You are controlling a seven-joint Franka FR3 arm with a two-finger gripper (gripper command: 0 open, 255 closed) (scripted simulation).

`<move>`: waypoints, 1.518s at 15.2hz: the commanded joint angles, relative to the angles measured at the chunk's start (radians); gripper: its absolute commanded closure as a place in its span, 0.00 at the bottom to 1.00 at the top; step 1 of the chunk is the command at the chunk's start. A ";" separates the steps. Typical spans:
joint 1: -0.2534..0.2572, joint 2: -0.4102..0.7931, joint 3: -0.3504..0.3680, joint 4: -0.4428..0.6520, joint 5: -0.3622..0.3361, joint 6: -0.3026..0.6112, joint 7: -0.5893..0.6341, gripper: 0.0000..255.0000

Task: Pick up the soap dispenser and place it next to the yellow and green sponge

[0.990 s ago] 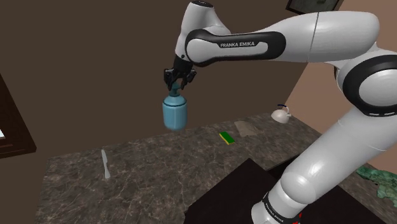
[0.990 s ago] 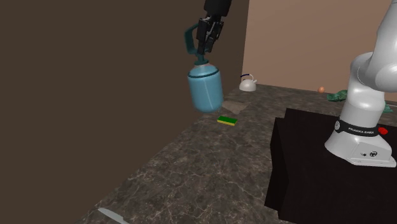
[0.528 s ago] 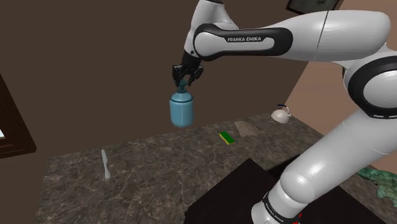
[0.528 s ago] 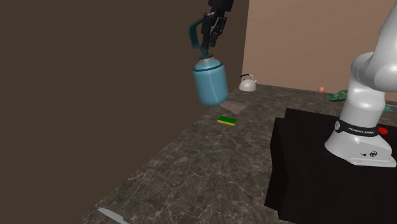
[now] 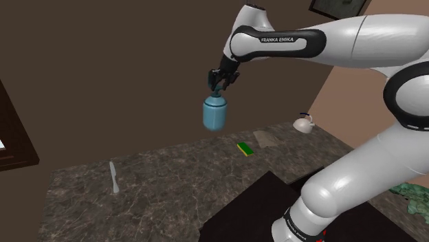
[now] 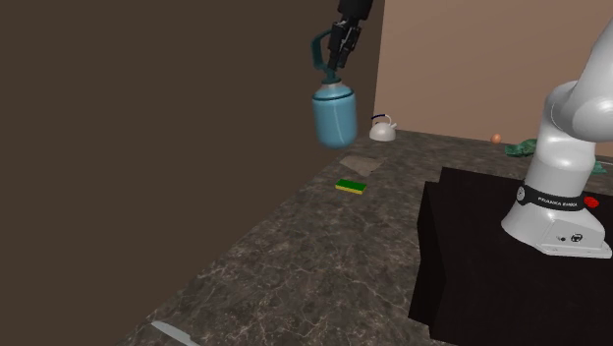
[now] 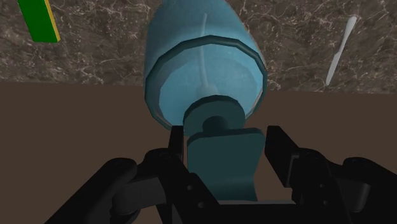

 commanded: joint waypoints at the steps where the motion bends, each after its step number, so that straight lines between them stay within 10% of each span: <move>1: -0.015 -0.009 -0.032 -0.013 0.009 0.006 -0.052 1.00; 23: -0.196 0.161 -0.381 0.176 0.124 -0.031 -0.627 1.00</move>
